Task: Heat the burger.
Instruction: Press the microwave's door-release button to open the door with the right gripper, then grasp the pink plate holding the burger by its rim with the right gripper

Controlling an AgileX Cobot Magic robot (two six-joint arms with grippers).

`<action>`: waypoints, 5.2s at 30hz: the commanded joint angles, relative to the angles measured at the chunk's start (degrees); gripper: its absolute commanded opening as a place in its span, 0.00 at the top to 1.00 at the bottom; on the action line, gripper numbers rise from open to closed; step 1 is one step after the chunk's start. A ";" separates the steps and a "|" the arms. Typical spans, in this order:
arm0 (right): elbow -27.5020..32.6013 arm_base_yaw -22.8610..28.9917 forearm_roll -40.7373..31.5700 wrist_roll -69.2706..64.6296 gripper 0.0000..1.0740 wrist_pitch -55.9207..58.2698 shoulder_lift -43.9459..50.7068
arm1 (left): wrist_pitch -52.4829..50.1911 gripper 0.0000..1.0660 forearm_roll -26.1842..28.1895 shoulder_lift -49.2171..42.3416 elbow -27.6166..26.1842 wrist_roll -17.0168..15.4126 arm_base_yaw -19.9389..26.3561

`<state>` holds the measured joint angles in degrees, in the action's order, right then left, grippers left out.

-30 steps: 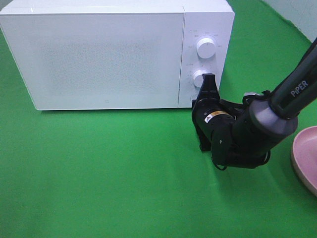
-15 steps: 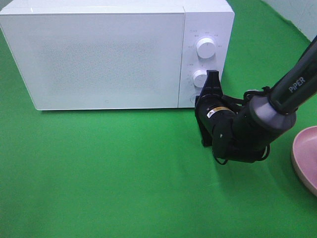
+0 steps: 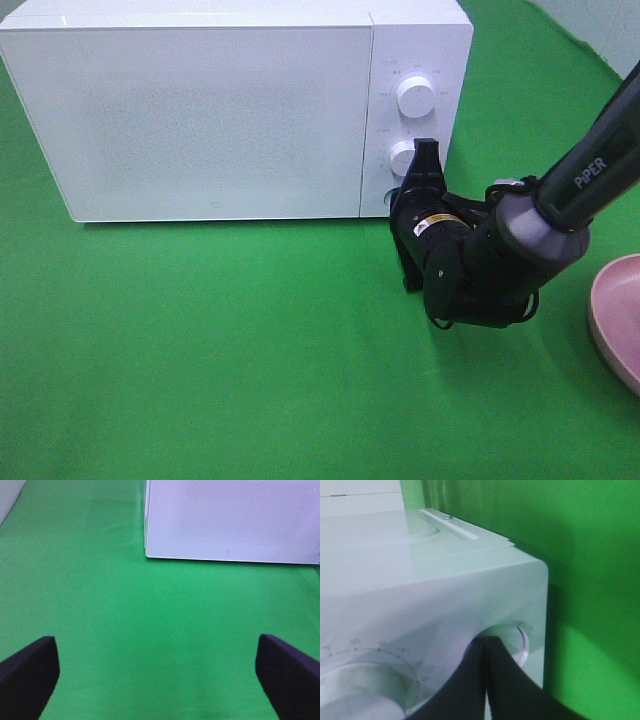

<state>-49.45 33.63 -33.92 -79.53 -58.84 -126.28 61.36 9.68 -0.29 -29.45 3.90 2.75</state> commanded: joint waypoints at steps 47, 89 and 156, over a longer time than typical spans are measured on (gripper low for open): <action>-9.85 -2.12 -4.01 5.79 1.00 3.95 -0.40 | -0.29 0.06 0.06 -0.92 0.00 -0.06 0.00; 12.32 -0.63 14.61 16.33 0.98 34.49 21.77 | -0.29 0.06 0.06 -0.92 0.00 -0.06 0.00; 12.20 -15.58 46.98 73.80 0.14 96.60 48.30 | -0.23 0.06 0.06 -0.92 0.00 -0.11 0.00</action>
<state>-37.01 18.62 12.15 -6.25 37.30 -78.27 61.36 9.68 -0.29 -29.45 3.90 2.75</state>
